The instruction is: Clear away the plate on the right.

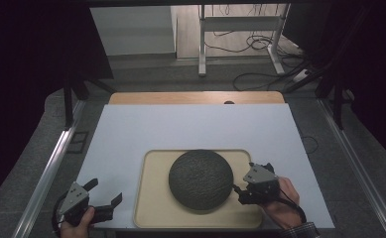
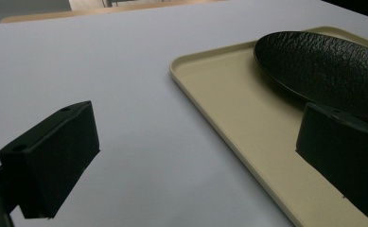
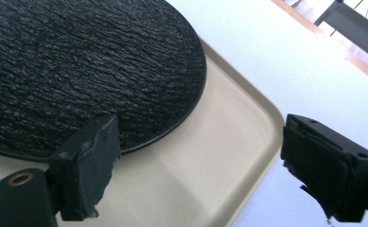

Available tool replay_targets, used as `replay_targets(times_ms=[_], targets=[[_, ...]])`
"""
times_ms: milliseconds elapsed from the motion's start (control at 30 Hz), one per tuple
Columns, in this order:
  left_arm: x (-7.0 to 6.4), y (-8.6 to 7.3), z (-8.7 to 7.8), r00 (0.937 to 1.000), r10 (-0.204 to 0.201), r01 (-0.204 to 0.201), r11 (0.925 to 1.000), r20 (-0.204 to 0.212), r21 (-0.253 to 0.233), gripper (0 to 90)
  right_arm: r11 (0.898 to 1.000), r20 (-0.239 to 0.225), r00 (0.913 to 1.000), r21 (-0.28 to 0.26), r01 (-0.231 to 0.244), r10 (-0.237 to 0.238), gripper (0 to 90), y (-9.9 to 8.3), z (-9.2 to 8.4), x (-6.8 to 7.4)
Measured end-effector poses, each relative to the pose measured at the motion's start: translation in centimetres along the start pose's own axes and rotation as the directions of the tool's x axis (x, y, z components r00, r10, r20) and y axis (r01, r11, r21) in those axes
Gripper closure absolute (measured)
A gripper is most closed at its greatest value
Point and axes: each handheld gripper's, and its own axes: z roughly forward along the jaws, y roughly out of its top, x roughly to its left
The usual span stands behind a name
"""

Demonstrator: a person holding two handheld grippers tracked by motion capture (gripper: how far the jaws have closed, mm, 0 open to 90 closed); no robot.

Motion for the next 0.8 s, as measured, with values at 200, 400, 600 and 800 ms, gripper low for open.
replay_targets(times_ms=[200,400,600,800], targets=[[0.0,0.0,0.0,1.0000,0.001,-0.001,1.0000,0.002,0.002,0.0,0.999,0.001,0.9993,-0.001,-0.039,0.039,7.7,-0.6,-0.6,-0.6],[0.0,0.0,0.0,1.0000,0.000,0.000,1.0000,0.004,0.003,0.0,0.997,0.008,0.9969,-0.014,-0.078,0.078,4.4,-1.1,-1.2,-1.1],[0.0,0.0,0.0,1.0000,0.000,0.000,1.0000,0.004,0.002,0.0,0.992,0.021,0.9924,-0.029,-0.120,0.121,1.7,-1.8,-2.0,-1.6],[0.0,0.0,0.0,1.0000,0.000,0.000,1.0000,0.004,0.001,0.0,0.982,0.019,0.9829,-0.052,-0.182,0.183,0.8,-3.0,-2.6,-2.2]])
